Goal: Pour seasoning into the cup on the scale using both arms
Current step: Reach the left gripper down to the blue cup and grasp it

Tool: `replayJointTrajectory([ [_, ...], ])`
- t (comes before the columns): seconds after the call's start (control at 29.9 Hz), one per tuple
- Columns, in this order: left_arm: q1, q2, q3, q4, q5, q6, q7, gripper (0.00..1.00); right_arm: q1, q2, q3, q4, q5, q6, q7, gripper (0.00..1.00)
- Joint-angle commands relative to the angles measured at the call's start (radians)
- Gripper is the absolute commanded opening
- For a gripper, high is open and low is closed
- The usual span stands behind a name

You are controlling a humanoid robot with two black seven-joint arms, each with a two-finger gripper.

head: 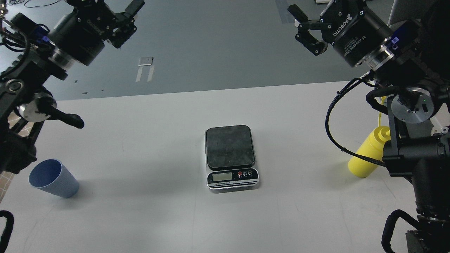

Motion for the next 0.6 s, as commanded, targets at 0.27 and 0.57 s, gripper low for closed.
replayJointTrajectory([
  [0.27, 0.169, 0.489, 0.035, -0.075, 0.366, 0.0, -0.087, 0.98, -0.049, 0.0, 0.009, 0.002, 0.0, 0.0, 0.003, 1.0],
  [0.57, 0.485, 0.63, 0.043, -0.048, 0.619, 0.244, -0.087, 0.98, -0.069, 0.0, 0.02, 0.002, 0.0, 0.0, 0.003, 1.0],
])
